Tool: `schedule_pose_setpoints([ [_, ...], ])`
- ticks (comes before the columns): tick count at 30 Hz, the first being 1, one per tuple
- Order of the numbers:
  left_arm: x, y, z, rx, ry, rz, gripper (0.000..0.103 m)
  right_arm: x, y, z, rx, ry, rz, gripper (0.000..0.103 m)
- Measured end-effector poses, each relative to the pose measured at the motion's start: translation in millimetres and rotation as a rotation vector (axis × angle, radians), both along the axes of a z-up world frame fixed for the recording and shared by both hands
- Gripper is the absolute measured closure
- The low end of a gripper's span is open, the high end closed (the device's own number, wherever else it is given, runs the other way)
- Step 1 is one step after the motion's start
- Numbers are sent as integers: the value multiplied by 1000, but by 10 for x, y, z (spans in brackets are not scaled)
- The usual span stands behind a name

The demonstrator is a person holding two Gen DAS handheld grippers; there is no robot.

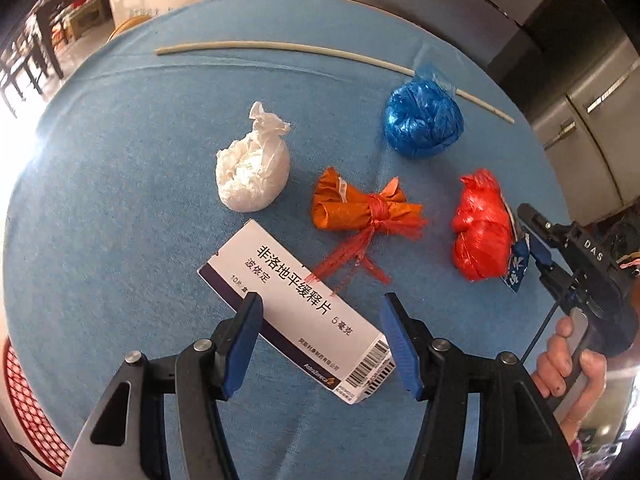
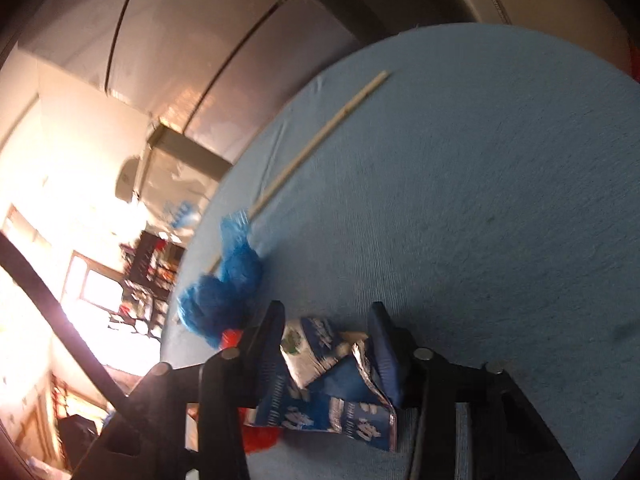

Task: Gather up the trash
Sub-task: 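Grasp the blue-white wrapper with the right tool while the left tool approaches the white medicine box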

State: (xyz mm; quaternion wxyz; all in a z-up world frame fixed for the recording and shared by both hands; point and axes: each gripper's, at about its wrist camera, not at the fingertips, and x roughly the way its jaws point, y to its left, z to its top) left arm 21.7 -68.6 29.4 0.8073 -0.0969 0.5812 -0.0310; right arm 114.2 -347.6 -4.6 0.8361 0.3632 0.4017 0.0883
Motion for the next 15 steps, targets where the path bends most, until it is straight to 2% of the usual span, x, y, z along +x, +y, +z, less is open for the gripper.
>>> schedule_pose_setpoints([
  [3, -9, -89, -10, 52, -1, -45, 41, -99, 111, 5, -66, 7, 47, 64],
  [6, -11, -162, -18, 82, 2, -77, 41, -241, 214, 5, -78, 25, 95, 64],
  [10, 32, -90, -4, 33, 13, -74, 38, -461, 466, 22, -117, 22, 185, 64],
  [15, 72, 32, -19, -21, 45, -49, 35, -660, 766, 94, -248, -10, 244, 64],
])
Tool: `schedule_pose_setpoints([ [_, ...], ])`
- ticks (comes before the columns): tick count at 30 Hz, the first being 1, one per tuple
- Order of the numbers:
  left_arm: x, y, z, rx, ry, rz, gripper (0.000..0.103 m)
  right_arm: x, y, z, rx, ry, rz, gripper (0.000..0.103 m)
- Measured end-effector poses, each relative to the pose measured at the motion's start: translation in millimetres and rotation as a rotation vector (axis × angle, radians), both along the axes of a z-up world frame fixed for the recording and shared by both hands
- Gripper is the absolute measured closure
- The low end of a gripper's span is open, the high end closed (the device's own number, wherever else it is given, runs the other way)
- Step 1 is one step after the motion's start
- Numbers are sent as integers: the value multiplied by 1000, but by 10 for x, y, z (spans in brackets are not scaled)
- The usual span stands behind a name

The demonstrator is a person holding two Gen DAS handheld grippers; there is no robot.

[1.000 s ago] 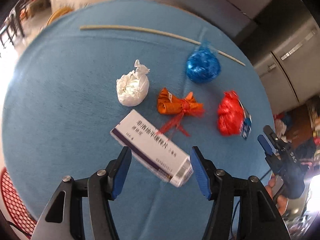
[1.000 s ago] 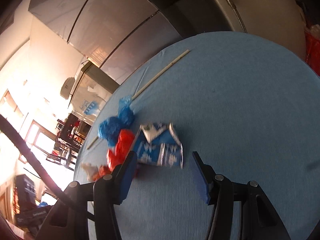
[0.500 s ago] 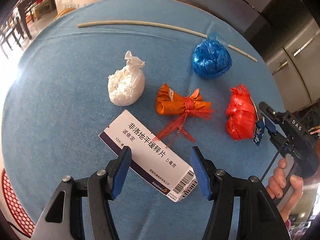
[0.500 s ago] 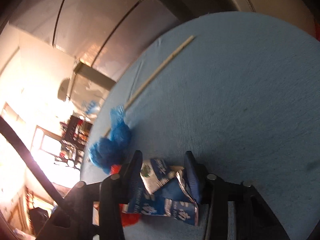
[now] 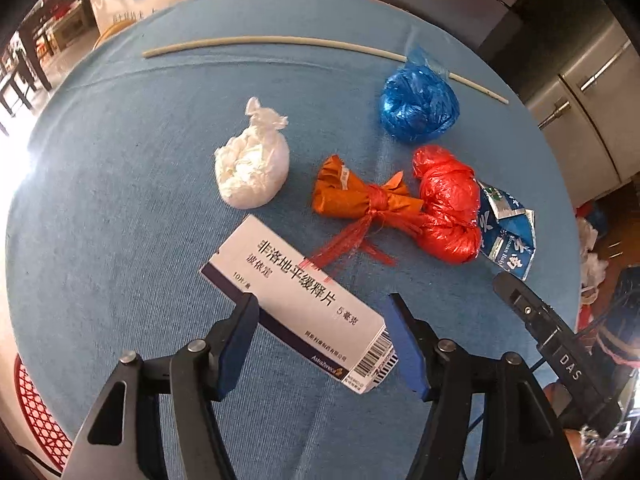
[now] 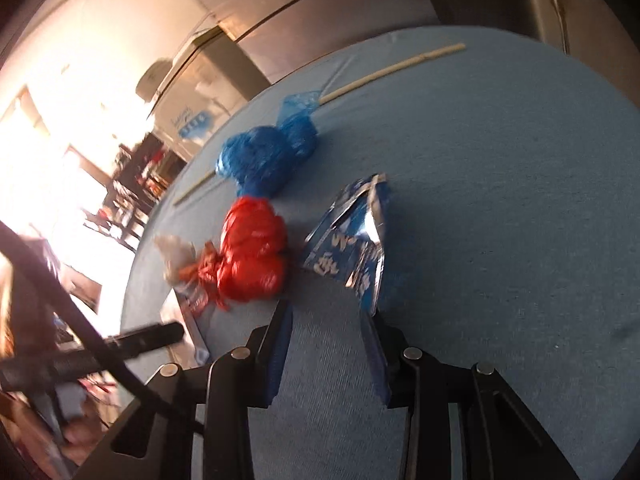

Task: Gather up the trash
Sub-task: 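Grasp the blue-white wrapper with the right tool while the left tool approaches the white medicine box, then close the left tool on the white medicine box while the right tool holds the wrapper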

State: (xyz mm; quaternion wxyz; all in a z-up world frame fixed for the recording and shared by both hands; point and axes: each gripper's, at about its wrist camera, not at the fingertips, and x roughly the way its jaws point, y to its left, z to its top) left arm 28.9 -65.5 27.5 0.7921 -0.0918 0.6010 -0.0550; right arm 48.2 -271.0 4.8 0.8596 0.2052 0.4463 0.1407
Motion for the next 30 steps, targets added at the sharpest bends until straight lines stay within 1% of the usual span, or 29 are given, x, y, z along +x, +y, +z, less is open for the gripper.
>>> schedule_pose_setpoints([
  [2, 44, 44, -21, -21, 14, 13, 33, -30, -22, 25, -17, -17, -20, 63],
  [3, 54, 49, -25, -28, 20, 21, 31, -31, -64, 32, -12, -23, -36, 60],
  [4, 73, 67, -41, -36, 27, 28, 29, -24, -112, 29, 0, -22, -54, 46],
  [5, 85, 52, -50, -46, 31, 32, 27, -15, -184, 27, 20, -22, -81, 40],
  [6, 90, 37, -52, -46, 31, 32, 26, -11, -259, 24, 48, -30, -111, 37],
  [8, 102, -15, -57, -32, 25, 27, 24, 17, -382, 28, 113, -45, -148, 37],
  [9, 105, -37, -61, -28, 21, 26, 21, 53, -440, 14, 138, -42, -164, 37],
  [10, 111, -59, -68, -25, 18, 26, 19, 90, -472, -1, 147, -38, -176, 37],
  [13, 133, -169, -66, -8, 11, 24, 19, 213, -539, -65, 193, -33, -204, 37],
  [14, 142, -194, -67, -7, 7, 24, 19, 236, -552, -73, 211, -46, -212, 37],
  [15, 137, -247, -63, -6, 3, 24, 19, 279, -540, -84, 224, -50, -216, 42],
  [16, 137, -254, -61, -8, -3, 26, 19, 310, -532, -94, 234, -49, -218, 58],
  [17, 135, -260, -63, -8, -12, 29, 19, 347, -525, -118, 246, -35, -214, 65],
  [18, 111, -248, -66, -3, -18, 29, 19, 377, -518, -159, 261, -18, -208, 68],
  [19, 93, -243, -63, 5, -24, 26, 19, 363, -516, -167, 266, -31, -220, 71],
  [20, 92, -245, -84, 12, -21, 21, 23, 334, -523, -165, 264, -38, -223, 73],
  [21, 99, -243, -149, 5, 5, 12, 39, 310, -520, -156, 263, -48, -220, 77],
  [22, 90, -227, -186, -8, 6, 9, 42, 283, -512, -140, 254, -56, -219, 80],
  [23, 69, -218, -178, 9, -9, 4, 44, 248, -495, -112, 229, -63, -222, 80],
  [24, 66, -211, -194, 13, -4, -5, 44, 215, -491, -99, 217, -68, -222, 80],
  [26, 52, -181, -192, -5, -11, -14, 45, 147, -479, -68, 213, -80, -216, 80],
  [30, -28, -104, -180, 5, -20, -67, 48, 15, -421, 12, 194, -105, -201, 83],
])
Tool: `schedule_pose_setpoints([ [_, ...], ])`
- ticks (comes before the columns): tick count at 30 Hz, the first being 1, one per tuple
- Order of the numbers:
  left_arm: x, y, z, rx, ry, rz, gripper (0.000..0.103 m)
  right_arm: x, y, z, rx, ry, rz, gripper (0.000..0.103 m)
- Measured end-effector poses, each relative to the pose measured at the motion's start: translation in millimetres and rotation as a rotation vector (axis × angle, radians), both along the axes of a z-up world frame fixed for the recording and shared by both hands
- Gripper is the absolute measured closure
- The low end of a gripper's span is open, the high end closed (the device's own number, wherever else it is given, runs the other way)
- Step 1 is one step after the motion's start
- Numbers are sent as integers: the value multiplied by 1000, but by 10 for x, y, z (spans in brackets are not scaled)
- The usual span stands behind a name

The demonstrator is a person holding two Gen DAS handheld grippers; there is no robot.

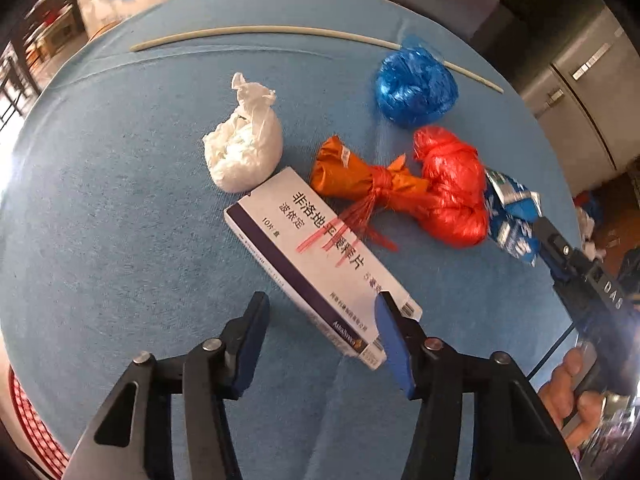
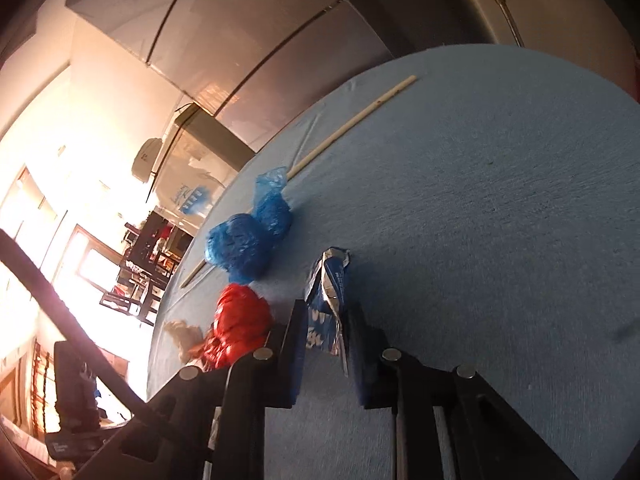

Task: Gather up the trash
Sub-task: 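Close the left tool on the white medicine box while the right tool holds the wrapper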

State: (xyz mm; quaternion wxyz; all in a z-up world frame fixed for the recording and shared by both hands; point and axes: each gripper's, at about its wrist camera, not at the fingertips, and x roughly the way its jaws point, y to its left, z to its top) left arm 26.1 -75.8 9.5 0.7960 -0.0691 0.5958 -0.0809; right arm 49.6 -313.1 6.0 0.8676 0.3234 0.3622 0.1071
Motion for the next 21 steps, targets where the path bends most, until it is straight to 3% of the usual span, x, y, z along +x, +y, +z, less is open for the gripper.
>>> schedule_pose_setpoints([
  [5, -82, 229, 35, -24, 35, -6, 53, -85, 104, 62, -2, -12, 36, 83],
  [9, -277, 450, 114, 111, 26, -38, 56, -115, 166, 87, -9, 21, 70, 80],
  [11, -300, 557, 117, 49, 57, -20, 57, -106, 163, 77, -32, 57, 77, 80],
  [14, -327, 643, 263, -31, 33, 17, 54, -99, 92, 51, -62, 70, 49, 74],
  [16, -294, 551, 373, -69, 1, 15, 37, -78, -12, 7, -18, 80, 21, 61],
  [17, -280, 490, 419, -66, -16, 16, 33, -59, -62, -16, 20, 84, 14, 54],
  [18, -254, 427, 450, -59, -28, 18, 31, -38, -114, -30, 60, 82, 6, 33],
  [19, -222, 362, 470, -49, -38, 20, 30, -29, -143, -27, 77, 72, -6, 26],
  [21, -138, 240, 413, -8, -35, 29, 29, -6, -176, 12, 86, 31, -25, 26],
])
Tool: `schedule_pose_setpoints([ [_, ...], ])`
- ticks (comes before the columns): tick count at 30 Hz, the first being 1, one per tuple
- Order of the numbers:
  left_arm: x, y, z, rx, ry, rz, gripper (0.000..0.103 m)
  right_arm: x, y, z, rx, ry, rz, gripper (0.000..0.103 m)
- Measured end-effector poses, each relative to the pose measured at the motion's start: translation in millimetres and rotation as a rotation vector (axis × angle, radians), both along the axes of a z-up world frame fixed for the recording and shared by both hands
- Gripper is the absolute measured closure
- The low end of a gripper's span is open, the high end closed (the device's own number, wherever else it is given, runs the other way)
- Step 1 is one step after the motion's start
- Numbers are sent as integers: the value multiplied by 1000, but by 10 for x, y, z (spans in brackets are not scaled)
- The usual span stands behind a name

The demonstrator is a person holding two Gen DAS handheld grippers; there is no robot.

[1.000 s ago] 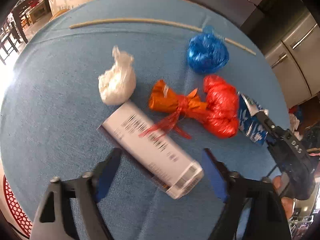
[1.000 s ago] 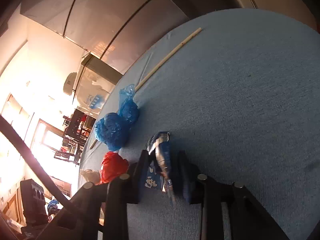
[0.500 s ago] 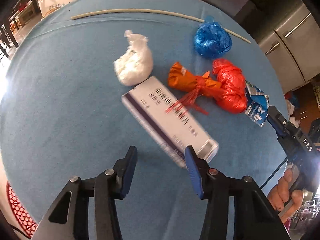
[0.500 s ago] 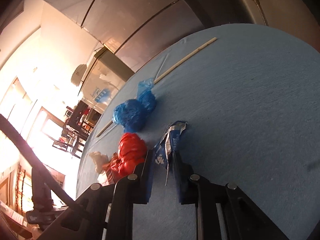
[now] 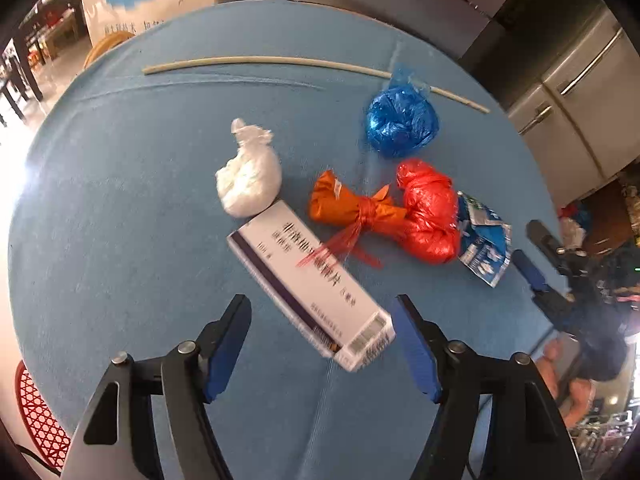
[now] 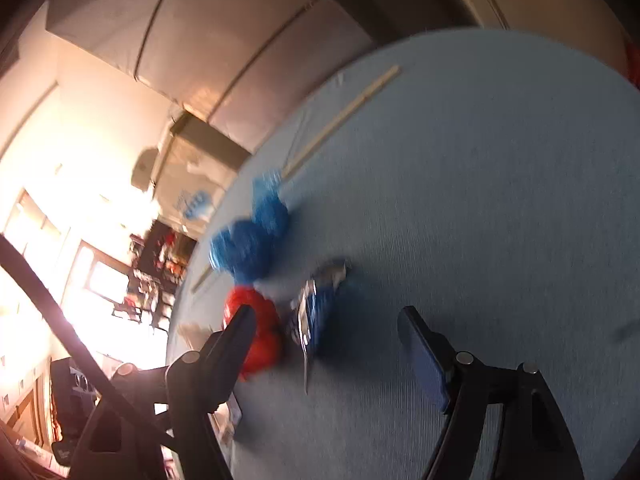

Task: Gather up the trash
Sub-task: 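Close the left tool on the white medicine box while the right tool holds the wrapper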

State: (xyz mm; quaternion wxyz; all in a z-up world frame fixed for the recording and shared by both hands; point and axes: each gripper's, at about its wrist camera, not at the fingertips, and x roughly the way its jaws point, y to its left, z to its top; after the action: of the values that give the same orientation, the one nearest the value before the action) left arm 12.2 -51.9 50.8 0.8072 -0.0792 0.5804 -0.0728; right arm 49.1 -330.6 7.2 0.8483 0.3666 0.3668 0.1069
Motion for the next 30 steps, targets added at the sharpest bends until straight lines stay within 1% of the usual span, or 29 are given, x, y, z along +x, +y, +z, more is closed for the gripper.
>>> schedule_pose_setpoints([
  [2, 10, -72, -40, 31, 22, 14, 29, 64, 11, 18, 8, -3, 12, 30],
  [3, 27, -127, -110, 44, 35, 23, 29, 121, 28, 6, 17, 11, 20, 40],
  [4, 36, -165, -172, 49, 48, 29, 29, 169, 48, -12, 19, 26, 27, 52],
  [5, 53, -183, -244, 43, 63, 34, 27, 219, 74, -31, 14, 47, 38, 54],
  [6, 43, -210, -236, 41, 35, 34, 24, 274, 110, -68, 8, 72, 51, 57],
  [7, 49, -243, -246, 52, 36, 30, 24, 310, 143, -109, 2, 91, 58, 61],
  [9, 60, -321, -267, 80, 25, 7, 23, 334, 194, -147, -5, 85, 70, 63],
  [11, 58, -385, -281, 112, 8, -10, 23, 343, 235, -152, -15, 72, 76, 70],
  [12, 52, -410, -287, 126, -2, -16, 23, 354, 264, -166, -19, 72, 85, 76],
  [14, 50, -470, -296, 155, -21, -36, 23, 345, 296, -174, -31, 55, 87, 78],
  [15, 76, -527, -316, 171, -33, -45, 26, 336, 317, -169, -44, 41, 86, 78],
  [16, 90, -536, -328, 189, -45, -52, 33, 330, 327, -166, -52, 31, 84, 78],
  [17, 88, -537, -322, 200, -59, -57, 35, 317, 341, -163, -60, 19, 82, 78],
  [19, 104, -540, -341, 196, -74, -61, 42, 292, 360, -166, -72, -4, 77, 78],
  [22, 46, -445, -289, 184, -82, -70, 50, 260, 364, -134, -80, -28, 70, 78],
  [27, -67, -301, -257, 170, -74, -75, 53, 175, 354, -98, -58, -44, 63, 79],
  [30, -161, -189, -243, 143, -57, -69, 53, 96, 342, -60, -43, -56, 55, 79],
])
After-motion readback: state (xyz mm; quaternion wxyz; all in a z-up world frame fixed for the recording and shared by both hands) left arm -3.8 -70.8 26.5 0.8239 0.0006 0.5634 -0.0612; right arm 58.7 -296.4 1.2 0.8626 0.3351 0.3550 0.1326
